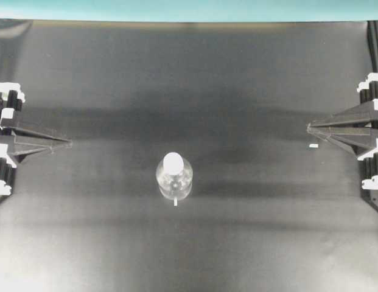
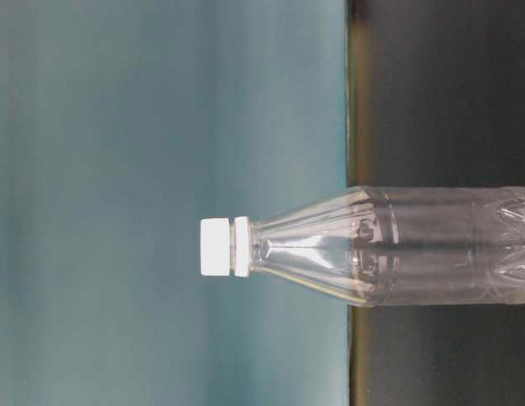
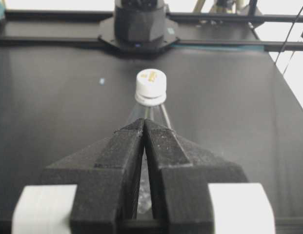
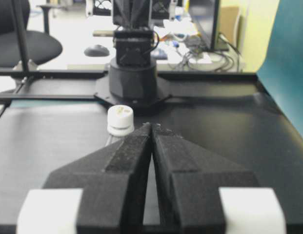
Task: Open the bottle cap by holding the bottle with the left arm and twisting the cap with the right arm.
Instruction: 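Move the left gripper to the clear bottle and close around its body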
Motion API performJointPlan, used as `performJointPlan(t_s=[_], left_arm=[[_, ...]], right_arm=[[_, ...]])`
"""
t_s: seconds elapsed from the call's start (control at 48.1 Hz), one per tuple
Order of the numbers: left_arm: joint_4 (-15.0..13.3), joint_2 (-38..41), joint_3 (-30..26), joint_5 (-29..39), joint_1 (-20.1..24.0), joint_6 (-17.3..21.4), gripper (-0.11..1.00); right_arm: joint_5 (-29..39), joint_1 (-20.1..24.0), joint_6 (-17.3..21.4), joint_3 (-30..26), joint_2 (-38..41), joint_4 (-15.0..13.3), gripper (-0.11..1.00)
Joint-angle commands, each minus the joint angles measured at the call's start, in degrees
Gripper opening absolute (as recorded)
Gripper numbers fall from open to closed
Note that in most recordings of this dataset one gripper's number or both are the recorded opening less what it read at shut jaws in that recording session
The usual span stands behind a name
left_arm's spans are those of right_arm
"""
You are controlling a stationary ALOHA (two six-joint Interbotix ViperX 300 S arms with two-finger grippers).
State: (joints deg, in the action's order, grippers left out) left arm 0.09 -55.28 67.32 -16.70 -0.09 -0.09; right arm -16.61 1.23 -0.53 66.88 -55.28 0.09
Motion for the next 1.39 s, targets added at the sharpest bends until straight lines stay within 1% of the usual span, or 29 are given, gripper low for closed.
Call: performJointPlan(t_s=[0.0, 0.062, 0.104, 0.166, 0.27, 0.374, 0.415, 0.457, 0.54, 0.582, 0.602, 0.644, 0.686, 0.727, 0.769, 0.935, 1.039, 1.163, 1.288, 1.371], left_arm=[[2.5, 2.6, -3.2, -1.0, -0.2, 0.3, 0.14], [2.5, 4.6, -4.5, -1.4, -0.2, 0.4, 0.17], [2.5, 5.8, -5.3, -2.1, -0.2, 0.4, 0.15], [2.5, 7.5, -6.3, -4.0, -0.2, 0.4, 0.11], [2.5, 10.2, -7.7, -7.9, -0.1, 0.4, 0.11], [2.5, 12.7, -8.8, -10.3, -0.3, 0.4, 0.14], [2.5, 14.0, -9.1, -11.2, -0.5, 0.4, 0.18], [2.5, 15.1, -9.5, -11.9, -0.6, 0.2, 0.25], [2.5, 17.8, -10.4, -13.2, -0.8, -0.2, 0.43], [2.5, 19.2, -11.0, -13.8, -0.8, -0.2, 0.54], [2.5, 20.0, -11.3, -14.1, -0.9, -0.2, 0.62], [2.5, 21.5, -12.0, -14.9, -0.8, -0.2, 0.74], [2.5, 23.1, -12.8, -15.7, -0.9, -0.4, 0.85], [2.5, 25.0, -14.0, -16.9, -1.0, -0.5, 0.93], [2.5, 26.5, -14.9, -17.7, -1.0, -0.7, 0.97], [2.5, 34.1, -17.5, -21.9, -0.7, -0.9, 0.93], [2.5, 40.3, -18.5, -27.2, -1.0, -1.1, 0.95], [2.5, 45.2, -19.2, -32.6, -1.1, -1.4, 0.96], [2.5, 48.4, -20.0, -34.5, -1.2, -2.5, 0.97], [2.5, 51.0, -20.1, -34.9, -1.5, -2.9, 0.97]], right_arm=[[-0.3, -1.7, 0.9, -0.4, 1.0, 0.2, 0.03], [2.2, -1.8, 1.0, -1.4, 2.1, 1.4, 0.05], [4.6, -1.9, 1.1, -2.3, 2.8, 1.8, 0.03], [9.0, -2.0, 1.1, -4.0, 4.5, 1.9, 0.01], [13.9, -2.0, 1.1, -6.4, 6.8, 1.9, 0.01], [17.5, -2.0, 1.3, -8.6, 9.1, 2.0, 0.01], [18.7, -2.0, 1.2, -9.2, 10.0, 1.9, 0.01], [19.7, -2.0, 1.1, -9.8, 10.6, 2.0, 0.01], [22.2, -2.3, 1.1, -10.8, 11.7, 1.9, 0.01], [23.1, -2.5, 1.1, -11.2, 12.0, 1.9, 0.01], [23.3, -2.5, 1.1, -11.3, 12.1, 1.9, 0.01], [23.6, -2.5, 1.1, -11.5, 12.2, 1.9, 0.01], [23.6, -2.5, 1.1, -11.7, 12.1, 1.9, 0.01], [23.6, -2.5, 1.1, -11.8, 12.0, 1.9, 0.01], [23.6, -2.5, 1.1, -11.8, 12.0, 1.9, 0.01], [23.8, -2.5, 1.1, -11.8, 11.6, 1.9, 0.01], [24.2, -2.5, 1.2, -11.9, 11.3, 1.9, 0.01], [24.7, -2.9, 1.4, -11.8, 11.2, 2.2, 0.01], [25.0, -3.3, 1.6, -11.8, 11.0, 2.4, 0.01], [25.1, -3.4, 2.5, -11.8, 10.9, 2.4, 0.01]])
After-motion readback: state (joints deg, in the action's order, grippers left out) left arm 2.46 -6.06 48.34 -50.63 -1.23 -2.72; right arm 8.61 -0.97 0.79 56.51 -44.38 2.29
